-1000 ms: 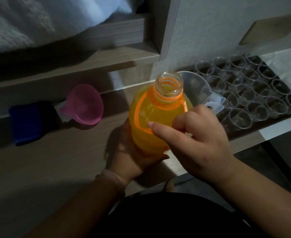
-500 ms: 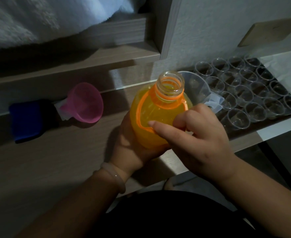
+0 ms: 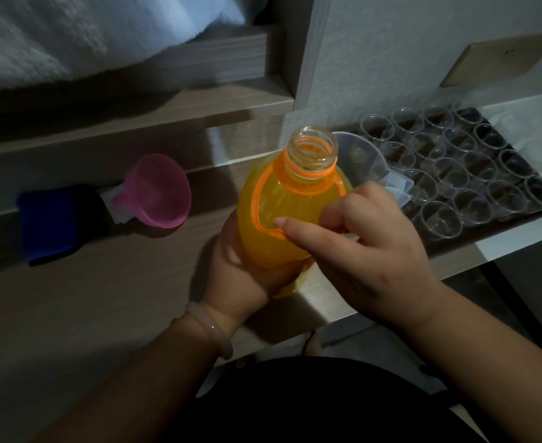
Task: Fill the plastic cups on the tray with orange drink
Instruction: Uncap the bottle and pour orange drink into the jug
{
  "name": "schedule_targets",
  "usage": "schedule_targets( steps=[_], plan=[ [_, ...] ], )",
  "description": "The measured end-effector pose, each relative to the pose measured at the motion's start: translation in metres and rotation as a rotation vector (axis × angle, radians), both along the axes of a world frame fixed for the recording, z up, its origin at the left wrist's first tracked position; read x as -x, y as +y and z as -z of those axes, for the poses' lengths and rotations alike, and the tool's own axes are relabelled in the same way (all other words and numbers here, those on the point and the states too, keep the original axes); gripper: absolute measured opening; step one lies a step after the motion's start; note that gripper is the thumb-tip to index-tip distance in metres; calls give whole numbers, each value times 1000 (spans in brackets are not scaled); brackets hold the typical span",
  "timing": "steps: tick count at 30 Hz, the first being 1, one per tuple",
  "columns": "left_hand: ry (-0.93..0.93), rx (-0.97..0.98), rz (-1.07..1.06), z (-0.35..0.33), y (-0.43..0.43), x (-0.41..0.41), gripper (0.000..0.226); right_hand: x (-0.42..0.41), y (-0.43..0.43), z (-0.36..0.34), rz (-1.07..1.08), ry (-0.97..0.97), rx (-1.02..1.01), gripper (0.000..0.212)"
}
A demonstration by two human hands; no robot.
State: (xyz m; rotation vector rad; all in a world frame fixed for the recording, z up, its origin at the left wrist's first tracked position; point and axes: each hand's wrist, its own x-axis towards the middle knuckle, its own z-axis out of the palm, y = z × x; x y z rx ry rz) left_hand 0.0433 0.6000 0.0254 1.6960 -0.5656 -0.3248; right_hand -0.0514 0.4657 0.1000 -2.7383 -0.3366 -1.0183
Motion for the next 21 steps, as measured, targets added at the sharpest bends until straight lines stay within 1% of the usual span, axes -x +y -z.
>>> schedule_targets(
  steps=[1, 3, 4, 6, 9, 11, 13, 19, 21],
  plan=[
    [21, 9, -16, 1, 0, -1, 67, 0, -1, 1, 26, 6, 0, 31],
    [35, -18, -55, -2, 4, -3, 77, -1, -3, 0, 74, 15, 7, 32],
    [22, -61, -60, -6, 4, -4, 81, -2, -4, -3, 87, 11, 12, 32],
    [-78, -185, -57, -15, 4, -7, 85, -3, -5, -7, 114, 15, -11, 30],
    [-205, -287, -24, -27, 7, -8, 89, -3, -5, -8, 143, 34, -41, 27],
    [-247, -324, -13, -31, 10, -9, 93, -3, -4, -8, 153, 31, -51, 26],
    [-250, -343, -10, -33, 11, -8, 97, -3, -2, -8, 156, 19, -63, 26],
    [-181, -251, -72, -27, 9, -1, 102, -4, 3, -13, 116, -22, -53, 26],
    [-128, -160, -78, -21, 6, -1, 102, -5, 5, -14, 104, -26, -57, 26]
  ],
)
